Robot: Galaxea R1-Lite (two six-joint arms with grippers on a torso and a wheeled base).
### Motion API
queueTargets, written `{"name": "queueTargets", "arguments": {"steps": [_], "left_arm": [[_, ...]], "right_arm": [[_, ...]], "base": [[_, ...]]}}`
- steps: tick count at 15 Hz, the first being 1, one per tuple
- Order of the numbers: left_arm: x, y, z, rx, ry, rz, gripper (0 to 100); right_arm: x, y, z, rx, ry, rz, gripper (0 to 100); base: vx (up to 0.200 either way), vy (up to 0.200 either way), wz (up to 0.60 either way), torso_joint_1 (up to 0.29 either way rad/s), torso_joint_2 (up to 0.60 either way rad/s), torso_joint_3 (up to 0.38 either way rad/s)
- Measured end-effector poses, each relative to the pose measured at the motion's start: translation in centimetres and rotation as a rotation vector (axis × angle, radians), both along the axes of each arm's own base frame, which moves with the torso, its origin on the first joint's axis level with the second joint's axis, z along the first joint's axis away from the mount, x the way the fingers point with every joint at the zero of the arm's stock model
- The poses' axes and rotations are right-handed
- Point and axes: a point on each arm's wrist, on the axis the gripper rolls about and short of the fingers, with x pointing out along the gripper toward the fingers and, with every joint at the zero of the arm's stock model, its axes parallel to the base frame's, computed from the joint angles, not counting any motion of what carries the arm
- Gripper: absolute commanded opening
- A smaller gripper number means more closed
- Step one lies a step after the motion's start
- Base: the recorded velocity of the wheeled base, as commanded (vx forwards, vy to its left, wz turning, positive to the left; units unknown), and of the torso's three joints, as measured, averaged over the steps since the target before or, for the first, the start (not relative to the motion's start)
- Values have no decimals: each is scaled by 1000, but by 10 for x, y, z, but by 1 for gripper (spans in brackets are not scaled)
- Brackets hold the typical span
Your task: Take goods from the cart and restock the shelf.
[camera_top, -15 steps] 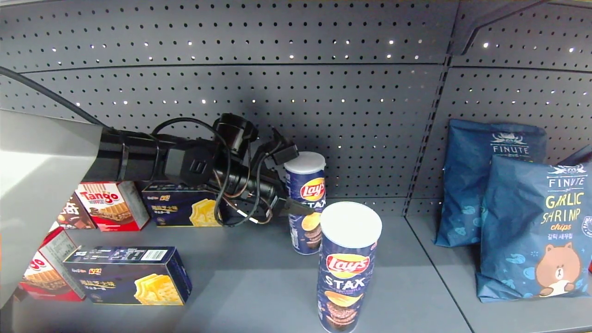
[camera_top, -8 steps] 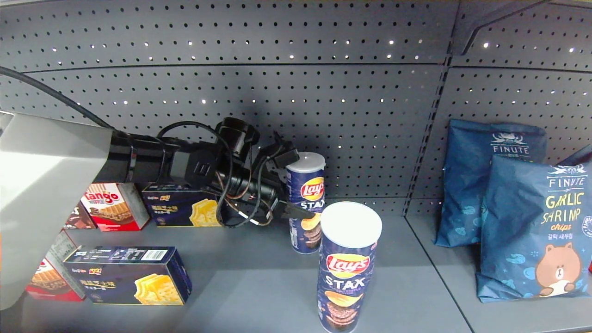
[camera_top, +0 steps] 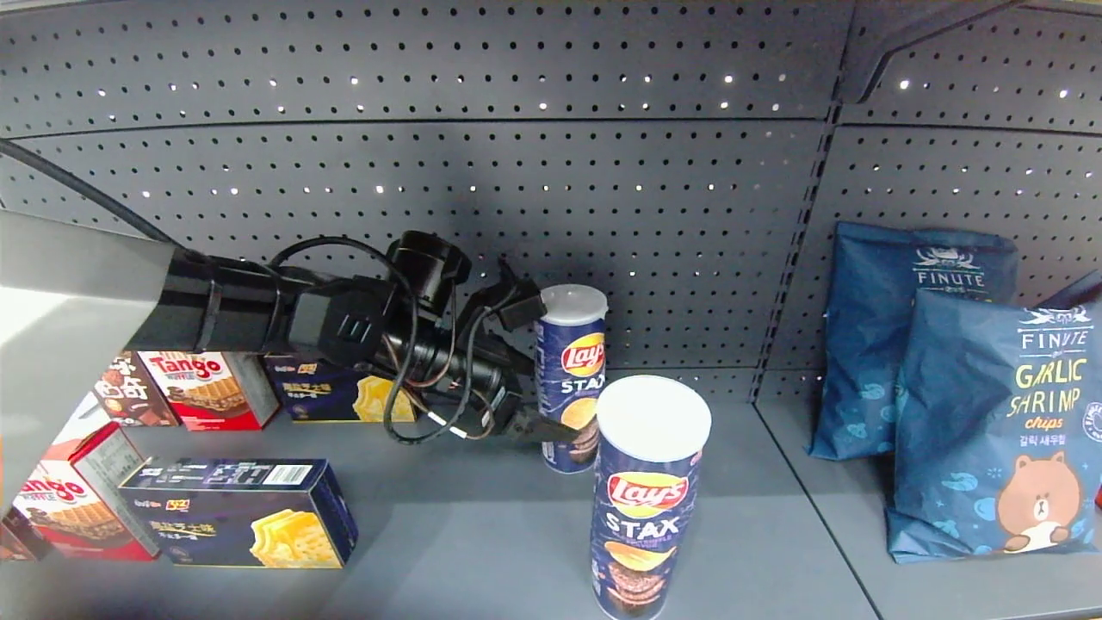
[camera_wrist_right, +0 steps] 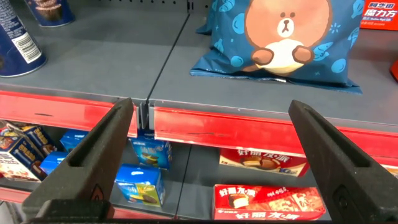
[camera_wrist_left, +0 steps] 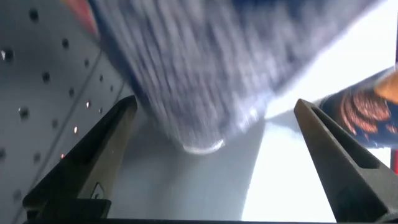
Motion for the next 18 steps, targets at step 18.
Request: {"name": "queueTargets", "arguments": {"steps": [18], "left_arm": [[-12,9,-4,84,-52,151,100]], "right_arm": [[0,0,0,0,0,0,100]], "base": [[0,0,0,0,0,0]]}}
